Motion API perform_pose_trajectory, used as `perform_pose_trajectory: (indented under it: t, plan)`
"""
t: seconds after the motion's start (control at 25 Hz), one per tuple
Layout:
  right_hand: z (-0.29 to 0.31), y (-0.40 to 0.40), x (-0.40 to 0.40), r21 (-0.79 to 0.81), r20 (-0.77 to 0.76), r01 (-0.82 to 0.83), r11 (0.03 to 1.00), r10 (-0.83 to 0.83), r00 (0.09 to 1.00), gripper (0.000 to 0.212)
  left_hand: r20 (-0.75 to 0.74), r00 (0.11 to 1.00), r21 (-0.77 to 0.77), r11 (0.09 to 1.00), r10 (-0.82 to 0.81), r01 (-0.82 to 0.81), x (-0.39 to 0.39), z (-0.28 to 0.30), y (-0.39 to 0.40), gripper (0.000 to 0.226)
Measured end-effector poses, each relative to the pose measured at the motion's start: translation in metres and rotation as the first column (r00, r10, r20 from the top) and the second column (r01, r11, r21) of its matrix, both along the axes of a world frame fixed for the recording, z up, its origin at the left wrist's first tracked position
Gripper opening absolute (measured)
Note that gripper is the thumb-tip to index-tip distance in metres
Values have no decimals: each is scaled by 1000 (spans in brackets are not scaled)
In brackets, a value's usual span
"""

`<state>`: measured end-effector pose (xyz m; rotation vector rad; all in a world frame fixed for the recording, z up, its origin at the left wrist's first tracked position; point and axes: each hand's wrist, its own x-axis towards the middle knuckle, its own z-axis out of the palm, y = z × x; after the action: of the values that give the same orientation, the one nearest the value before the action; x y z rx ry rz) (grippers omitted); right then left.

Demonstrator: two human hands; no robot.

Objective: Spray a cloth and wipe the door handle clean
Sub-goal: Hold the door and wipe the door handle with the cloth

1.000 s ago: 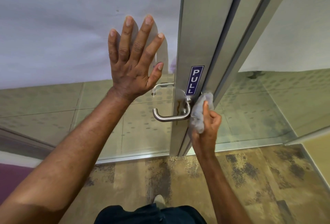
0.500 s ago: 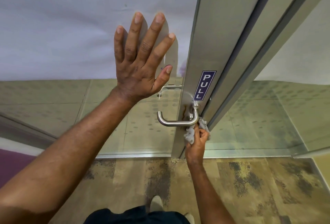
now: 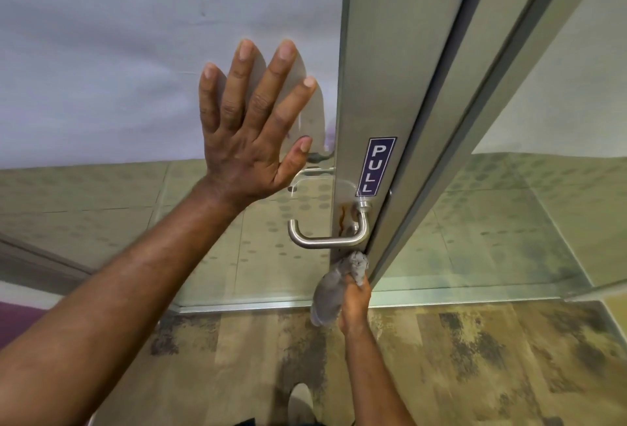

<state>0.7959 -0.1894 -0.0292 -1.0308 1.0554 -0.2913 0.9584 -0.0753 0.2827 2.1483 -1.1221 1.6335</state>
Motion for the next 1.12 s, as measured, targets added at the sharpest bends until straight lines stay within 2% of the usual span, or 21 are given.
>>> perform_pose_trajectory:
  t: [0.16,0.32,0.56,0.76,1.04,1.12]
  plan:
    - [50,0,-3,-27,61,44,999,-42,997,22,-9,1000,3,1000,-5,5,0,2,0,61]
    - [89,-7,-9,-86,201,71,994,-53,978,37,-17,1000,7,1000,-3,3,-1,3,1,61]
    - [120,-7,-19,-216,216,139,967,-91,972,36,-8,1000,1,1000,-11,11,-1,2,0,60]
    - [153,-20,-22,-391,323,109,914,25,946,36,-18,1000,-10,1000,-22,22,-1,1,1,60]
    - [137,-25,-22,-693,347,155,704,138,928,44,-19,1000,6,1000,-6,6,-2,2,0,60]
    - [129,-29,-15,-782,288,111,613,198,937,54,-16,1000,1,1000,-6,6,-1,2,1,60]
